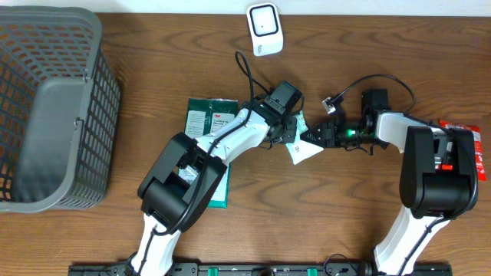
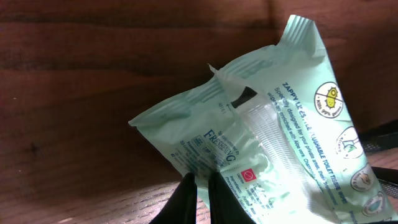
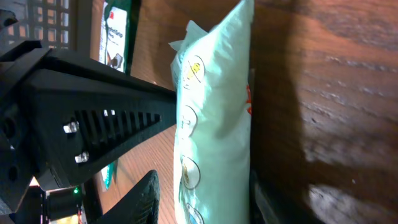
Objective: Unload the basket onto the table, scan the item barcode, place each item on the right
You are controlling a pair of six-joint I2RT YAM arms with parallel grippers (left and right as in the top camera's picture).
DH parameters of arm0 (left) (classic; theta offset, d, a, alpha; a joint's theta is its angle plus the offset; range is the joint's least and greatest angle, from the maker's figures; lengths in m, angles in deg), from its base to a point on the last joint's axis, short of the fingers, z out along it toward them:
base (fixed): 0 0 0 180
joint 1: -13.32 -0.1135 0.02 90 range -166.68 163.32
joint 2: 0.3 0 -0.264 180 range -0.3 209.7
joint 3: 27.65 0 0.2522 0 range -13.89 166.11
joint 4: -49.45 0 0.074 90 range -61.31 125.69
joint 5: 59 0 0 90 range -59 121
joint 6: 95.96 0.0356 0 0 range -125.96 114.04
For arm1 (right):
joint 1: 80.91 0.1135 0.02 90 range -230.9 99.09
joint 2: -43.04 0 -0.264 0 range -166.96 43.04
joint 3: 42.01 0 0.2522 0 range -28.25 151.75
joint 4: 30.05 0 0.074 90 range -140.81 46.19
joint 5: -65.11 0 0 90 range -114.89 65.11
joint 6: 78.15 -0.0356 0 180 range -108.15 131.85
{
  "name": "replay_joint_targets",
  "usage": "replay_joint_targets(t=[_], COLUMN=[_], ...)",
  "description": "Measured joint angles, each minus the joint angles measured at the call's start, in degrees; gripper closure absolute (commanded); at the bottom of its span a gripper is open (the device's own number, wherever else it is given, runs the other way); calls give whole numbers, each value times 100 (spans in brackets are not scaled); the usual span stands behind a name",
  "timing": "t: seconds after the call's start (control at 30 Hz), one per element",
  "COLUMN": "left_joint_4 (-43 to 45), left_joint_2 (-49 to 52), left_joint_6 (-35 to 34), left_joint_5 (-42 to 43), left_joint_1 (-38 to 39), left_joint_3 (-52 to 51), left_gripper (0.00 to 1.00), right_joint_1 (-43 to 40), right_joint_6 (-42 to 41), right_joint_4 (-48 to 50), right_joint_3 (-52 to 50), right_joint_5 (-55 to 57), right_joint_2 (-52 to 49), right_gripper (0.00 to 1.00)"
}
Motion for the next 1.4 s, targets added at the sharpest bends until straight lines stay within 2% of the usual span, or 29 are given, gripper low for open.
replay_joint_targets(t=[0.1,0.23,0.37,0.7,0.8,0.9,0.97,1.0,1.13,1.23,1.4], left_joint_4=[-2,-13,-17,-17,-20,-22,-26,-35,-48,-46,-42], left_joint_2=[2,2,7,9,9,9,9,9,35,42,42], left_joint_6=[0,0,0,0,2,2,2,13,155,249,323], left_joint_5=[-2,-2,-2,-2,-2,-2,-4,-20,-44,-66,-181], left_joint_1=[0,0,0,0,0,0,0,-2,-28,-33,-15], left_joint_3=[0,0,4,9,9,9,9,9,9,9,9], left_gripper=[90,89,89,89,89,88,83,76,73,72,72], right_joint_1=[33,52,52,59,114,238,304,334,372,431,612], right_joint_6=[15,22,33,37,37,39,48,39,39,22,-81], right_joint_4=[85,136,225,879,874,713,555,452,68,-192,-490], right_joint_3=[-2,-7,-17,-28,-28,-28,-28,-28,-28,-26,-28], right_joint_5=[-22,-24,-44,-87,-24,111,208,245,262,247,192], right_joint_2=[0,-2,-2,-4,-4,-4,-4,-4,-7,-9,-9], right_gripper=[68,69,53,50,55,67,69,69,77,76,66])
